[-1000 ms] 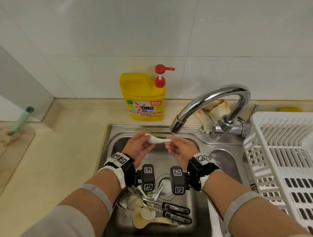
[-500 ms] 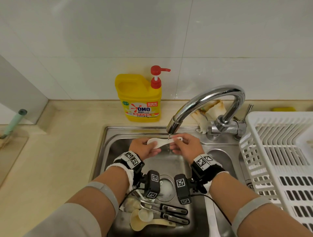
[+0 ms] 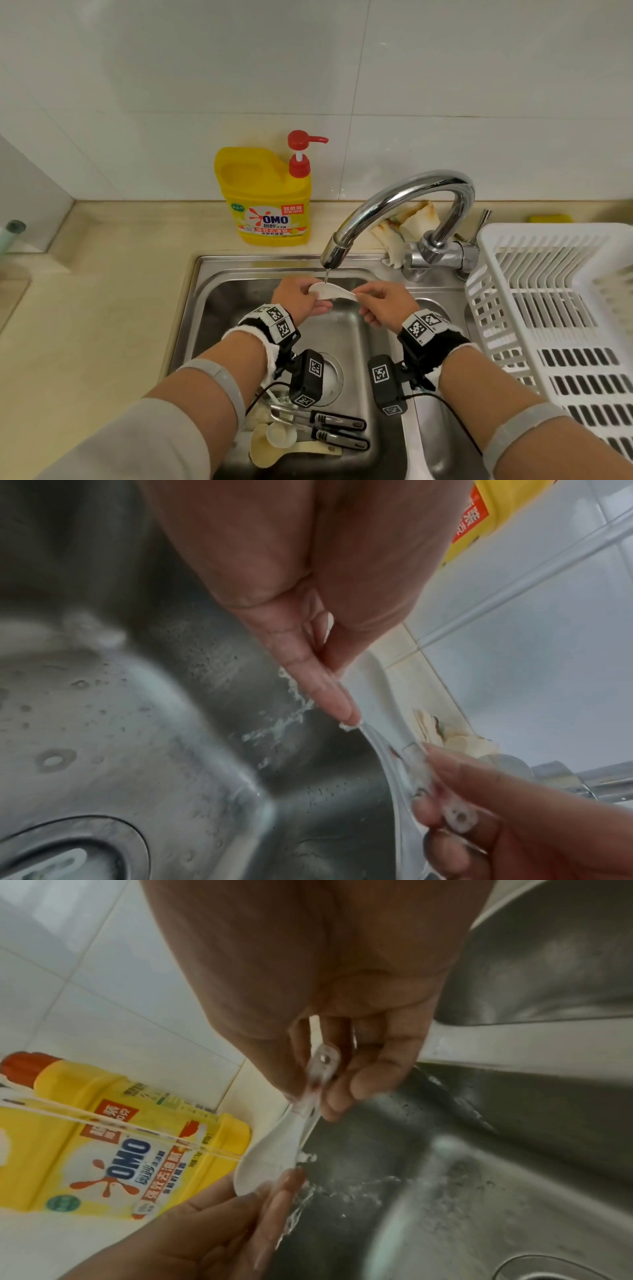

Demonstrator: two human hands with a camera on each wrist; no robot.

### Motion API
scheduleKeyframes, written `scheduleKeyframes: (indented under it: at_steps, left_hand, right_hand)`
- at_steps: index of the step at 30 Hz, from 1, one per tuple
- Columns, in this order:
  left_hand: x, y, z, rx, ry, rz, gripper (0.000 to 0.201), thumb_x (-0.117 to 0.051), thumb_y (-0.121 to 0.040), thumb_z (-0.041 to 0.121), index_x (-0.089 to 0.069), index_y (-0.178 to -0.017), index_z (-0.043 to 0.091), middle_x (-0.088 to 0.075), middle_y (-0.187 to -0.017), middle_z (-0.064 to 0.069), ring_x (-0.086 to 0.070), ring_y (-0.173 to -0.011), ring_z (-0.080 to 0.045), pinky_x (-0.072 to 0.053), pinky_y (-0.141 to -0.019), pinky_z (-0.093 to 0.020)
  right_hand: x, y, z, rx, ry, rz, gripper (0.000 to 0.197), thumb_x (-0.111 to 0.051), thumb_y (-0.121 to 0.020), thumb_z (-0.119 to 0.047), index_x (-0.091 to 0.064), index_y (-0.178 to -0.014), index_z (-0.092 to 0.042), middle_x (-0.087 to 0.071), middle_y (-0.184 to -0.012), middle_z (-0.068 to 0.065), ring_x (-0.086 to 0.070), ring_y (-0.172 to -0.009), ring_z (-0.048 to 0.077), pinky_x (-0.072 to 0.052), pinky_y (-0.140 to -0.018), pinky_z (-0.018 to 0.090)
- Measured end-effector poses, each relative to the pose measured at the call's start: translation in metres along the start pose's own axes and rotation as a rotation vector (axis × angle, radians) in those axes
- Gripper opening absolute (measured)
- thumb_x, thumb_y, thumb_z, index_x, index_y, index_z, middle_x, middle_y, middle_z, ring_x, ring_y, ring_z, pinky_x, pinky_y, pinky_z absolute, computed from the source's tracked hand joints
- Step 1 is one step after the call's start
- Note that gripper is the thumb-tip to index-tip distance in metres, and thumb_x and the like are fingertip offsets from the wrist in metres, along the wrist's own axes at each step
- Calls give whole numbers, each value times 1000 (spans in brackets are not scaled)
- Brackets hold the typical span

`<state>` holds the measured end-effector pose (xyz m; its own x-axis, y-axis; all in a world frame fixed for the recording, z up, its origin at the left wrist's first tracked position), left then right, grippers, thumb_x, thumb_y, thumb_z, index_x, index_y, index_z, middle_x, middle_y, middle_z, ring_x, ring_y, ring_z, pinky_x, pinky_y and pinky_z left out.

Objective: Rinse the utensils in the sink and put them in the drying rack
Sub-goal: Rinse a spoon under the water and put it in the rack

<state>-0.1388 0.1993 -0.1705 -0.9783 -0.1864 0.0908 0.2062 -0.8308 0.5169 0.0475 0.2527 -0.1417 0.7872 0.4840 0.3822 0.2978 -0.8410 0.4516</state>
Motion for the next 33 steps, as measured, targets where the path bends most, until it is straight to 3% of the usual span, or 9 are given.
scheduleKeyframes:
  at_steps: [6, 10, 14, 17, 21, 24, 26, 29, 33]
  left_hand:
    - [13, 10, 6, -111, -16, 29, 20, -63, -91, -5, -74, -107, 0, -76, -92, -16, -75, -85, -24, -62, -82, -32]
    - [19, 28, 13, -168, -11, -10, 19, -72, -84, -5, -77, -100, 3, -76, -93, -19, -74, -91, -33, -61, -85, -36]
    - [17, 51, 21, -198, 0, -45, 18, -70, -86, -5, -75, -103, -1, -77, -91, -11, -75, -88, -19, -60, -77, -24]
    - [11, 67, 25, -189, 51, -68, 20, -71, -86, -3, -73, -105, 4, -75, -100, -17, -74, -93, -24, -60, -88, -38]
    - [-8, 79, 35, -78, -16, -72, 20, -59, -93, -3, -61, -107, 11, -69, -89, -9, -65, -63, -14, -53, -67, -29]
    - [-30, 83, 45, -81, -163, -84, 13, -52, -96, 1, -56, -105, 10, -64, -89, -9, -59, -63, -15, -46, -58, -21]
    - [-48, 87, 58, -195, -378, -89, 9, -56, -96, 11, -60, -103, 15, -67, -99, -6, -67, -78, -17, -50, -62, -20]
    - [-79, 99, 82, -375, -676, -104, 14, -54, -96, 21, -65, -105, 19, -69, -109, 0, -66, -99, -19, -52, -87, -31]
    - [-120, 106, 102, -505, -866, -79, 18, -49, -95, 21, -65, -104, 22, -69, -107, 1, -64, -101, -19, -52, -94, -39]
  right_hand:
    - [-16, 0, 0, 72, 273, -169, 17, -66, -92, -31, -78, -104, -31, -77, -79, -8, -71, -84, 6, -53, -89, 27]
    - [-24, 12, -15, 116, 288, -222, 14, -71, -87, -33, -78, -99, -30, -77, -86, -11, -68, -86, 2, -51, -86, 23]
    - [-27, 31, -28, 139, 238, -234, 13, -75, -86, -30, -77, -97, -24, -76, -85, -4, -63, -69, 3, -47, -72, 20]
    - [-21, 48, -34, 151, 260, -229, 11, -76, -85, -30, -77, -93, -23, -77, -84, 2, -61, -60, 5, -50, -66, 24]
    - [7, 71, -45, 147, 330, -99, 16, -78, -82, -33, -73, -91, -21, -76, -77, 0, -67, -63, 11, -56, -71, 31]
    - [41, 92, -55, 143, 263, 8, 14, -78, -84, -24, -69, -90, -14, -73, -68, 7, -64, -54, 15, -59, -66, 35]
    - [71, 106, -61, 152, 211, 83, 18, -79, -83, -22, -68, -90, -10, -73, -66, 10, -66, -55, 18, -61, -66, 39]
    - [123, 124, -69, 180, 180, 172, 19, -79, -83, -20, -67, -89, -6, -72, -65, 12, -68, -55, 21, -63, -67, 40]
    - [203, 132, -59, 155, 185, 300, 19, -78, -84, -22, -66, -85, -6, -72, -65, 12, -70, -59, 24, -63, -71, 41]
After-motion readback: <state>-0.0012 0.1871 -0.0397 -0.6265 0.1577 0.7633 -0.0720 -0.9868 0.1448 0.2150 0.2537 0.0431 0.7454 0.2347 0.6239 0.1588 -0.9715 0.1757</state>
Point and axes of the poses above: each hand's wrist, its own y-axis away from the middle knuckle, its own x-axis out of the back of the hand, z = x × y, the point moved 5 cm from there along -y, towards the middle knuckle
